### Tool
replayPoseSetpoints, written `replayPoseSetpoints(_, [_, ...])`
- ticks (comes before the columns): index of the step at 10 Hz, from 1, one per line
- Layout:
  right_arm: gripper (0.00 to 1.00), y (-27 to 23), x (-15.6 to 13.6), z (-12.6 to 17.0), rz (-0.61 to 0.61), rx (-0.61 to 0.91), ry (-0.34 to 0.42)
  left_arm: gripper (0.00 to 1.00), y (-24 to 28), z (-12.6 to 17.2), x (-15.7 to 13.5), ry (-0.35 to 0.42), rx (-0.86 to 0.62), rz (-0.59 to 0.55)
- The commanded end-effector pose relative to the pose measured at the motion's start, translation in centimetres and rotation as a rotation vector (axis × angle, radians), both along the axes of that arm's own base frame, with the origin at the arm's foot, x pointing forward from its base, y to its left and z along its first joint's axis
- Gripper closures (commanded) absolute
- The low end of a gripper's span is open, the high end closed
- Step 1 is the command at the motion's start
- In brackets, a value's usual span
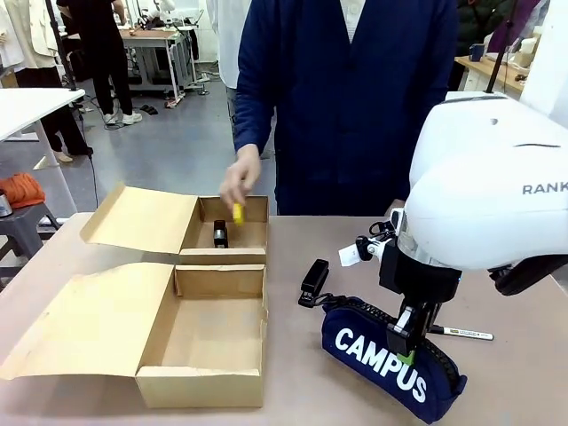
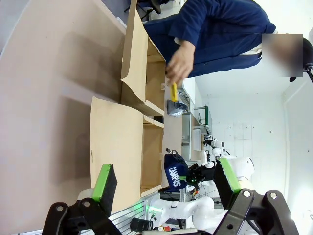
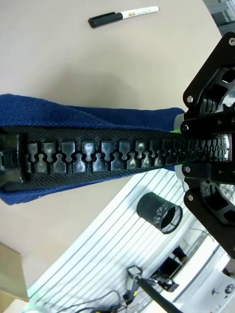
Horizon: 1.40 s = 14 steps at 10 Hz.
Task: Place items inside the box.
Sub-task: Pick up a Pencil pouch or Stapler and place it inside the Mailer Box closest to the robot.
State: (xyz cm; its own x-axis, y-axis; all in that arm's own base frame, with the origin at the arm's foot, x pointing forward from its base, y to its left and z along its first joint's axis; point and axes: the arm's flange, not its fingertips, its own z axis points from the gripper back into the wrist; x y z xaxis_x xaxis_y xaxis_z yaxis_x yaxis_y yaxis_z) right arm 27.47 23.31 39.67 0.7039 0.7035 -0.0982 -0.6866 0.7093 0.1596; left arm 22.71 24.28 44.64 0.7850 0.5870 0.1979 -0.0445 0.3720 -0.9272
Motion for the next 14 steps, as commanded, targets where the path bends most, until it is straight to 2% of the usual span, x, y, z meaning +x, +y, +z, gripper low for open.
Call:
replayPoseSetpoints(1, [1.00,-1.0,-0.9,0.7,-0.124,0.026,0.053,0.00,0.0,0.1,0.0,-0.027,-0.004,-0.002])
replayPoseSetpoints(2, [1.00,-1.9,-2.0,3.5,-0.192,0.171,0.166,0.00,0.0,0.1,0.0,-0.027,-0.004,-0.002])
replayPoseSetpoints(3, [1.00,-2.5,-3.2,6.8,-0.390,0.322,0.202,0.00,0.0,0.1,0.0,-0.027,-0.004,-0.002])
replayPoseSetpoints(4, [1.00,-2.4,-4.1,8.4,-0.546,0.400,0.225,0.00,0.0,0.1,0.0,-0.027,-0.004,-0.002])
replayPoseSetpoints(5, [1.00,-2.1,-5.2,8.9,-0.652,0.398,0.183,0.00,0.0,0.1,0.0,-0.027,-0.004,-0.002])
replayPoseSetpoints(6, [1.00,-2.2,-2.4,5.9,-0.296,0.255,0.234,0.00,0.0,0.1,0.0,-0.027,-0.004,-0.002])
replayPoseSetpoints(7, [1.00,-2.2,-2.4,5.9,-0.296,0.255,0.234,0.00,0.0,0.1,0.0,-0.027,-0.004,-0.002])
replayPoseSetpoints(8, [0.92,-2.5,-4.1,9.0,-0.440,0.333,0.250,0.00,0.0,0.1,0.0,-0.027,-0.004,-0.002])
replayPoseSetpoints(9, [0.92,0.0,-3.5,9.0,-0.527,0.379,0.178,0.00,0.0,0.1,0.0,-0.027,-0.004,-0.002])
replayPoseSetpoints(10, [0.92,2.8,-2.8,9.8,-0.582,0.456,0.116,0.00,0.0,0.1,0.0,-0.027,-0.004,-0.002])
replayPoseSetpoints(11, [0.92,6.9,-1.6,10.7,-0.591,0.514,0.118,0.00,0.0,0.1,0.0,-0.027,-0.004,-0.002])
replayPoseSetpoints(14, [0.92,18.7,1.4,10.3,-0.679,0.415,0.117,0.00,0.0,0.1,0.0,-0.027,-0.004,-0.002])
